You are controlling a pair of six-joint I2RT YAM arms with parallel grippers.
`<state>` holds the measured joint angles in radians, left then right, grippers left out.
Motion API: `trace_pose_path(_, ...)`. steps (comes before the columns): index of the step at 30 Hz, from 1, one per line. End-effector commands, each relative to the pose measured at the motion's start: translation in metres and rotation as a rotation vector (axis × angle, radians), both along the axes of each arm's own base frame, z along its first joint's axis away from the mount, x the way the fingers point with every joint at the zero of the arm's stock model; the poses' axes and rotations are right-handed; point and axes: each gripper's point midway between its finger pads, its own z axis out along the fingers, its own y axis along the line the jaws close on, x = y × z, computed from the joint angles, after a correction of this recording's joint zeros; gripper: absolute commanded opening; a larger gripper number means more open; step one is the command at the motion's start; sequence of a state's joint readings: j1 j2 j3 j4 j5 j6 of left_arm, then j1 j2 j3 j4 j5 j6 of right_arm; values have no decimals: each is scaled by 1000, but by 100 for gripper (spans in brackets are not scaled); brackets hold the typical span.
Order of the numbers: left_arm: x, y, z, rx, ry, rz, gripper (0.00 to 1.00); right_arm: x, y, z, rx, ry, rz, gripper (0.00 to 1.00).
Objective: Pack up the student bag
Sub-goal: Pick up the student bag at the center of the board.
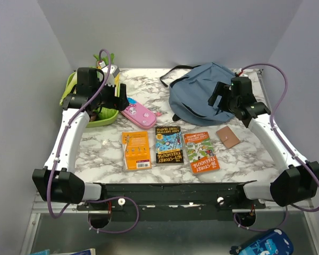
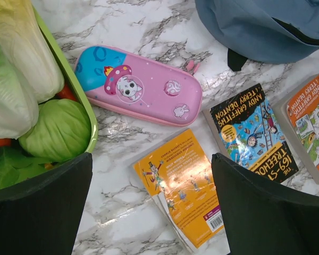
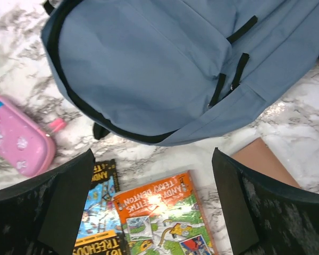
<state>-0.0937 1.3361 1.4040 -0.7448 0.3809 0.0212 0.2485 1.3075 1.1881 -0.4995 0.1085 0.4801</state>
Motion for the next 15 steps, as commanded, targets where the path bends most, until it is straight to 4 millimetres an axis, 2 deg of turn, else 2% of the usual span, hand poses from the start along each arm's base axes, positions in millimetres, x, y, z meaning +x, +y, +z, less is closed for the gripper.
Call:
trace_pose_path(1,5,-7,0,-46,25,1,99,8,5,-7,-176,-1,36,100)
trace_pose_path(3,8,-7,-5,-49,42,8,99,14,15,-20,-280,16,99,100)
trace_pose_path(4,8,-8,-6,-51,47,9,99,16,28,-19,-322,-4,133,100)
trace_pose_path(9,12,-10,-9,-56,52,2,99,30,61,-39,-531,-10,267,100)
trace_pose_path(10,13,-9,-11,-56,55,3,99,32,73,-48,-548,-5,301,100)
trace_pose_path(13,15,-10,-12,-56,57,-1,99,44,87,-50,-547,-28,326,100)
trace_pose_path(15,15,-11,-14,-55,63,-8,99,52,96,-59,-543,-21,356,100)
